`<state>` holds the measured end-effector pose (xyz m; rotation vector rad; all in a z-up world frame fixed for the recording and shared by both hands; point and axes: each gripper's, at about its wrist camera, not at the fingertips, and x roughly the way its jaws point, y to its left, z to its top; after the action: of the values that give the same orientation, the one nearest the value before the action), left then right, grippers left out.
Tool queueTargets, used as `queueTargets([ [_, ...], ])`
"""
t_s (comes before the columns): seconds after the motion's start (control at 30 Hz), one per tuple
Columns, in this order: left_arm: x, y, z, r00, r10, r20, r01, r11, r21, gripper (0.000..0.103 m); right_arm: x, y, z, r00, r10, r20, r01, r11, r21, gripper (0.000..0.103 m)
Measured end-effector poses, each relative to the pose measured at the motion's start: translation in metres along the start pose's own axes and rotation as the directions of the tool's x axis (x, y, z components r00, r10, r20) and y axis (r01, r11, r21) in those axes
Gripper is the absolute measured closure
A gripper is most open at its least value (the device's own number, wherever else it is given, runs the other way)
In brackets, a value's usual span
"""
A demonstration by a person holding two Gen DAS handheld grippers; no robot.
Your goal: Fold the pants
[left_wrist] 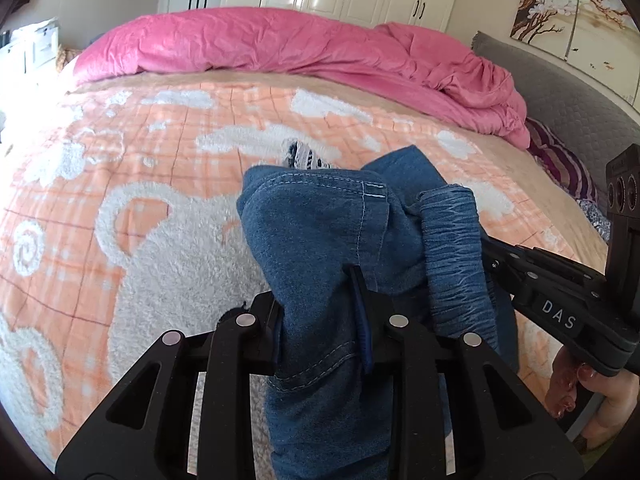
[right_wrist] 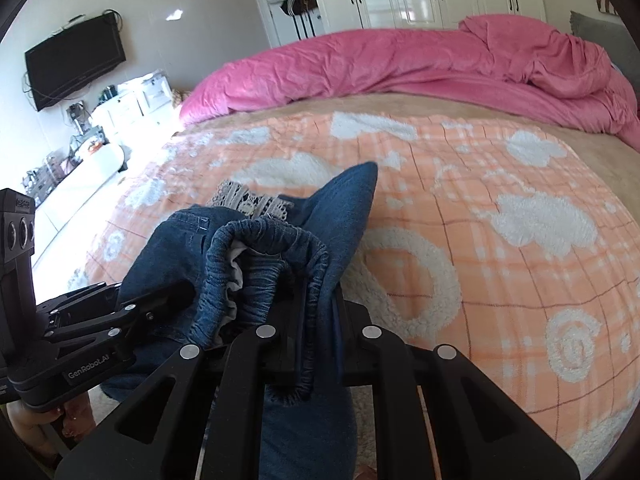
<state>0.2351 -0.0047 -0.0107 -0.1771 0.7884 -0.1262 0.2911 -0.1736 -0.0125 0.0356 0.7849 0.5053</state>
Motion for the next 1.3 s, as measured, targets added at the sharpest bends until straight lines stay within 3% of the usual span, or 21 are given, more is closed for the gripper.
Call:
queueTargets([
  [0.23, 0.011, 0.008, -0.007, 1.0, 0.009, -0.021, -0.009, 1.0, -0.03, 0.074, 0.017, -0.014, -0.011, 0.996, -0.053, -0.068, 0.055, 0.998, 0.027, 0.086],
  [0.4, 0.012, 0.012, -0.009, 1.0, 0.009, -0.025, -0.01, 0.999, -0.051, 0.07, 0.02, -0.02, -0.013, 0.993, -0.084, -0.085, 0.088, 0.995, 0.043, 0.066],
  [0.57, 0.01, 0.014, -0.01, 1.0, 0.013, -0.027, -0.015, 0.998, -0.056, 0.06, 0.019, -0.027, -0.015, 0.99, -0.101, -0.095, 0.107, 0.992, 0.066, 0.056],
  [1.0, 0.002, 0.027, -0.013, 0.999, 0.004, -0.039, -0.008, 0.995, -0.098, 0.035, 0.01, -0.034, -0.02, 0.99, -0.112, -0.088, 0.12, 0.988, 0.097, 0.041],
  [1.3, -0.005, 0.029, -0.016, 0.999, 0.027, -0.044, -0.031, 0.996, -0.088, 0.017, 0.0, -0.036, -0.023, 0.99, -0.117, -0.078, 0.125, 0.986, 0.11, 0.037],
])
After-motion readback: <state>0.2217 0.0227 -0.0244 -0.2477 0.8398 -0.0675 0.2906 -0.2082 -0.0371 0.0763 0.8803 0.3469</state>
